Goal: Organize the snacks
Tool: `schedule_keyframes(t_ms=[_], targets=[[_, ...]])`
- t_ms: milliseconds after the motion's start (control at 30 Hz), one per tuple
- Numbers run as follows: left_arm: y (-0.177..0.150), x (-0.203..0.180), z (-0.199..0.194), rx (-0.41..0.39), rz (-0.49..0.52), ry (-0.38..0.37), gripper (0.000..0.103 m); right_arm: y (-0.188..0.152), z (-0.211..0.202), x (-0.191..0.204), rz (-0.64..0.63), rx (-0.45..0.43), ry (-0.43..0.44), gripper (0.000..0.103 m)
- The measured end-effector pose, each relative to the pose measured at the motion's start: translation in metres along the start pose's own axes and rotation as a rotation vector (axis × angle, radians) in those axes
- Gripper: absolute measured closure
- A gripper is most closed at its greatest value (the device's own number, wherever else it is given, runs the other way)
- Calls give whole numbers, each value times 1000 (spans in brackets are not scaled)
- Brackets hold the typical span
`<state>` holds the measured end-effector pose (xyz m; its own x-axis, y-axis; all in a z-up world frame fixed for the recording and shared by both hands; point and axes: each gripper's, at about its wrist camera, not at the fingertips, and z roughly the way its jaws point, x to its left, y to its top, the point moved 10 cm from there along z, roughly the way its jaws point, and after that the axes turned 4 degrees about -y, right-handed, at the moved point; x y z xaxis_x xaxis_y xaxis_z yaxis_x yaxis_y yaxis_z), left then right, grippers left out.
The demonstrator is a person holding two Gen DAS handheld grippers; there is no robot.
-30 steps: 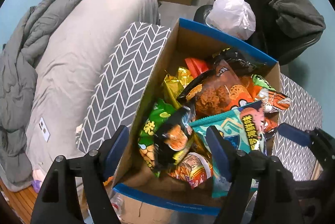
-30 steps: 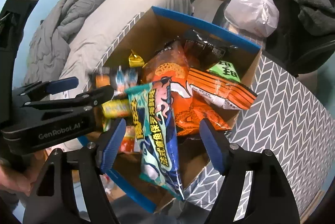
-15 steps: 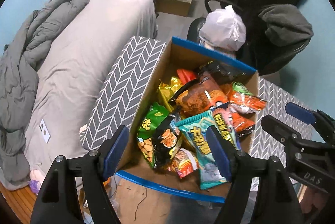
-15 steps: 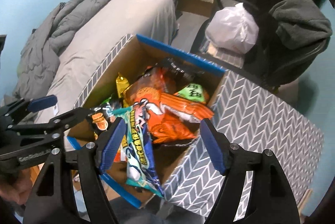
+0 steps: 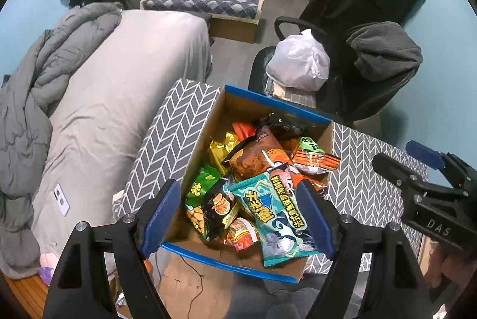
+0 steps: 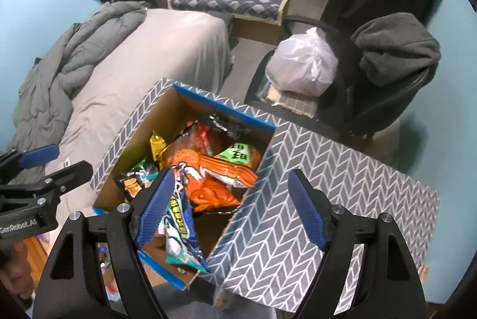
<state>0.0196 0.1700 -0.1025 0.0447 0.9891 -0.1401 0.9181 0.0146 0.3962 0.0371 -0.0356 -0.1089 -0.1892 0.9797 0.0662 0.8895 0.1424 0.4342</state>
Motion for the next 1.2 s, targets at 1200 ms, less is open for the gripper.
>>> schedule_keyframes(t_ms=[1200], targets=[[12,-40,-14,-20,78,15,17,-11,-18,-48,99,10,-17,22]])
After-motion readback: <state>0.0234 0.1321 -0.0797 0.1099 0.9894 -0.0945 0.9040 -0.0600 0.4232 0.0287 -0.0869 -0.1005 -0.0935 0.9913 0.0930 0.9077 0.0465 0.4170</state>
